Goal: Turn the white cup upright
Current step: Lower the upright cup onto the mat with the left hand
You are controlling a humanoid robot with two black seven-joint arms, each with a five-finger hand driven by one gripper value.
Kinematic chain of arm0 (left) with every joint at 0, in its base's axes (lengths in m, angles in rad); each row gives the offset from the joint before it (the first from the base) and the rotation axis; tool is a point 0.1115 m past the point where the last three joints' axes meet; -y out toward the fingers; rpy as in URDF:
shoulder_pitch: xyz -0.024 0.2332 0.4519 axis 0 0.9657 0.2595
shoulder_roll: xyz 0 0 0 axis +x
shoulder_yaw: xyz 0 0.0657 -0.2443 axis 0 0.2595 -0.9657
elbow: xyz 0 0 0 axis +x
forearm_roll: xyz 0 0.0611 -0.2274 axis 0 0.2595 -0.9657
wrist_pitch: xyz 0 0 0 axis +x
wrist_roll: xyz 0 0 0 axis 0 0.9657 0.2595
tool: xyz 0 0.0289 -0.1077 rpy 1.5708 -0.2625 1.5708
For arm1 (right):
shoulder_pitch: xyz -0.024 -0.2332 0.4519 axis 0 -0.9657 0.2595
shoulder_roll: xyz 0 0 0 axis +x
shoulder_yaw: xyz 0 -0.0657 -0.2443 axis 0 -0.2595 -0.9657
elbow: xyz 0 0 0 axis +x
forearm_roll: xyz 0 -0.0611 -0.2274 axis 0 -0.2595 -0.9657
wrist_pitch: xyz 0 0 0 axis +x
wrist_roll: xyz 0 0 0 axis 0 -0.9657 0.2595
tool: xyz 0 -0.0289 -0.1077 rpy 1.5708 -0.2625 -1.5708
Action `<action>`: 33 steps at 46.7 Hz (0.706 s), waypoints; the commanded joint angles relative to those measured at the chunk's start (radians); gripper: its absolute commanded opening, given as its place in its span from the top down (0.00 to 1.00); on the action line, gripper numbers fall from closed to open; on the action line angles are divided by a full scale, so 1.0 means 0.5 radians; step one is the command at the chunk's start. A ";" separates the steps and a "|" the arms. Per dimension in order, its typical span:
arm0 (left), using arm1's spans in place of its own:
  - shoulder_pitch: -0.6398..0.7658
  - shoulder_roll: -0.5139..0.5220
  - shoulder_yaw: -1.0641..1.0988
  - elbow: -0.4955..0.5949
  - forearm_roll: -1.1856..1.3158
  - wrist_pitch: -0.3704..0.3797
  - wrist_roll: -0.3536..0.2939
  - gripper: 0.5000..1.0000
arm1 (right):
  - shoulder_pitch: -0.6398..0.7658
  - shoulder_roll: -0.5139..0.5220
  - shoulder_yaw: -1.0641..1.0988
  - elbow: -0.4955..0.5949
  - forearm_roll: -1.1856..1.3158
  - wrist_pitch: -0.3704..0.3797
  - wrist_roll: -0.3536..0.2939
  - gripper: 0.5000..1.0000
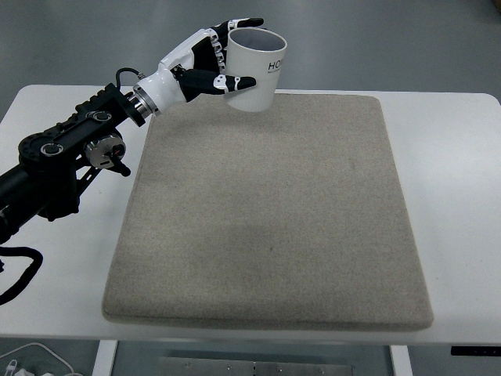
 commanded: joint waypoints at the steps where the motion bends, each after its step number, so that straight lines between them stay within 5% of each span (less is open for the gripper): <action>1: 0.005 -0.008 0.001 0.077 0.002 0.000 -0.017 1.00 | -0.001 0.000 0.000 0.000 0.000 0.000 0.000 0.14; 11: 0.021 -0.094 0.038 0.227 0.045 0.034 -0.017 1.00 | 0.002 0.000 0.000 0.000 0.000 0.000 0.000 0.14; 24: 0.033 -0.165 0.222 0.215 0.161 0.337 -0.017 1.00 | -0.001 0.000 -0.003 0.000 0.003 0.012 0.000 0.14; 33: 0.070 -0.251 0.225 0.227 0.158 0.417 -0.017 1.00 | -0.001 0.000 -0.003 0.000 0.006 0.015 0.000 0.14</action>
